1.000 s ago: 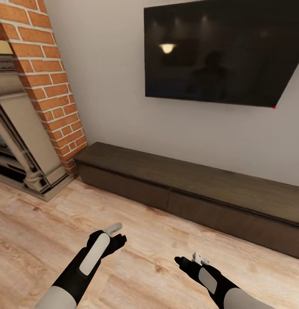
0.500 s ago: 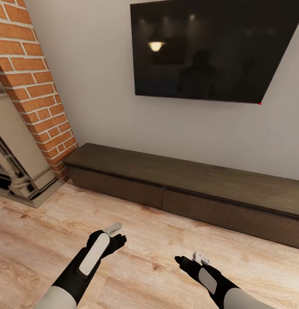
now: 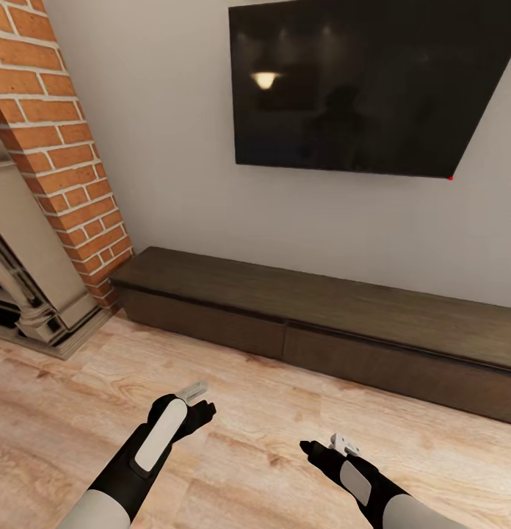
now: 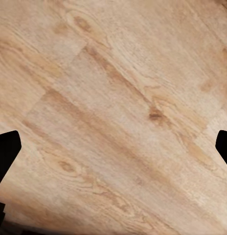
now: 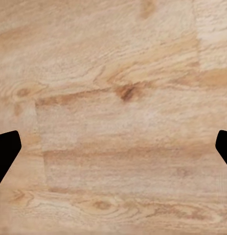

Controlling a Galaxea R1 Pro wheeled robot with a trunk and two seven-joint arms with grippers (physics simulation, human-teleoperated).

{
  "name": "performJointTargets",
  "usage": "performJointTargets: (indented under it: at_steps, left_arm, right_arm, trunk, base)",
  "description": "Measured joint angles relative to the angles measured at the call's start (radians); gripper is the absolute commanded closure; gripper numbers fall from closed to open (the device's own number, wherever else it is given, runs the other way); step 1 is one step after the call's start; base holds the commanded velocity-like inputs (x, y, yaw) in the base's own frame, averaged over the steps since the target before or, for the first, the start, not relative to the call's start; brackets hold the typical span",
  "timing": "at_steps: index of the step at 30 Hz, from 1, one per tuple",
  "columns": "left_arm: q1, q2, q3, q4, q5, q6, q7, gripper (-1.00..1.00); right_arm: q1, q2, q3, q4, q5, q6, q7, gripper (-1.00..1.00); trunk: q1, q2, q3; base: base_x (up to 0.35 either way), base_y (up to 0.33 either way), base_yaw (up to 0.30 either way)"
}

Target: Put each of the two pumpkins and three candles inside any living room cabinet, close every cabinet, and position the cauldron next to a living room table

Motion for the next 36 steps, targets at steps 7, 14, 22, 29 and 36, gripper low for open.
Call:
performJointTargets:
  at_steps: [7, 14, 22, 29, 36]
  left_arm:
    - [0.000, 0.000, -0.003, 0.000, -0.001, 0.000, 0.001, -1.00]
    - [0.000, 0.000, -0.003, 0.000, -0.003, 0.000, 0.000, -1.00]
    - [0.000, 0.000, 0.000, 0.000, -0.001, 0.000, 0.000, -1.00]
    - [0.000, 0.000, 0.000, -0.001, -0.002, 0.000, 0.001, -1.00]
    - [0.000, 0.000, -0.003, 0.000, -0.005, 0.000, 0.001, -1.00]
  right_arm:
    - [0.000, -0.001, 0.000, 0.000, -0.001, -0.007, 0.000, -1.00]
    - [-0.001, -0.001, -0.001, 0.001, -0.003, -0.008, 0.011, -1.00]
    - [-0.001, -0.001, -0.002, 0.001, -0.004, -0.007, 0.012, -1.00]
    - [0.000, -0.001, -0.002, 0.001, -0.004, -0.007, 0.012, -1.00]
    - [-0.001, -0.001, -0.002, -0.002, 0.000, -0.002, 0.034, -1.00]
  trunk:
    - [0.000, 0.000, 0.002]
    - [0.000, 0.000, 0.010]
    - [0.000, 0.000, 0.021]
    - [0.000, 0.000, 0.027]
    - [0.000, 0.000, 0.028]
  base:
    - [0.161, -0.004, -0.042]
    - [0.168, -0.088, -0.182]
    - [0.050, -0.012, -0.206]
    - [0.195, 0.120, -0.115]
    - [0.285, -0.092, -0.008]
